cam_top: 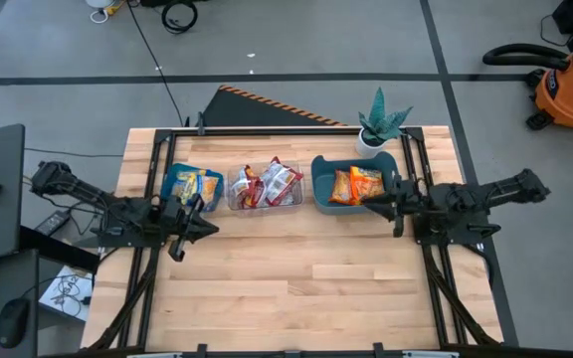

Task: Sort Maruchan noodles
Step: Return to Home Position

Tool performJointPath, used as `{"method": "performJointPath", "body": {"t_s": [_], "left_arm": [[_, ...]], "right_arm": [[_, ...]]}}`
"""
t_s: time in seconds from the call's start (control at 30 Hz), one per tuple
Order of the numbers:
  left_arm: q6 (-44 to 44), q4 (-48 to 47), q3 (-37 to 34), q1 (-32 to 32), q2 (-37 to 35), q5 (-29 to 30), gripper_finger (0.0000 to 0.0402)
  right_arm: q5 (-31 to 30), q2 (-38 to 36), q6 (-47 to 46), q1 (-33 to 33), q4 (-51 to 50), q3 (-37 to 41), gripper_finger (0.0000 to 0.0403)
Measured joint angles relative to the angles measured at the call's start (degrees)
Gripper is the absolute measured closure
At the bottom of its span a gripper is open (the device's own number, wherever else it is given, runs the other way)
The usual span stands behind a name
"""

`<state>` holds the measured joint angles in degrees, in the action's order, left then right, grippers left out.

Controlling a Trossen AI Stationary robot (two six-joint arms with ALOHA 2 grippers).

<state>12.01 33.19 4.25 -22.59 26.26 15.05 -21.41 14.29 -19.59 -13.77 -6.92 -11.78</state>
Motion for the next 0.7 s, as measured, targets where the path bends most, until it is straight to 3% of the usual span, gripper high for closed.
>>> {"method": "performJointPath", "body": {"t_s": [0.17, 0.33, 0.47, 0.6, 0.7], "left_arm": [[1.3, 1.0, -2.7, 1.7, -0.1, -2.7, 0.0388], [1.4, 3.3, -3.8, 2.3, -0.1, -5.5, 0.0388], [1.0, 3.0, -3.8, 2.3, 0.0, -8.4, 0.0388], [0.5, 4.0, -3.8, 2.3, -0.8, -12.9, 0.0388], [-0.2, 4.4, -3.8, 2.3, -1.8, -12.5, 0.0388]], "right_arm": [[0.8, -7.0, 2.1, 4.2, -4.7, 0.1, 0.0313], [6.6, -14.3, 6.0, 6.4, -4.9, 0.1, 0.0321], [8.8, -13.9, 7.5, 6.8, -3.7, 0.8, 0.0329], [7.3, -14.2, 6.4, 6.9, -3.8, 2.2, 0.0332], [1.2, -14.2, 5.6, 6.9, -1.0, 2.9, 0.0332]]}}
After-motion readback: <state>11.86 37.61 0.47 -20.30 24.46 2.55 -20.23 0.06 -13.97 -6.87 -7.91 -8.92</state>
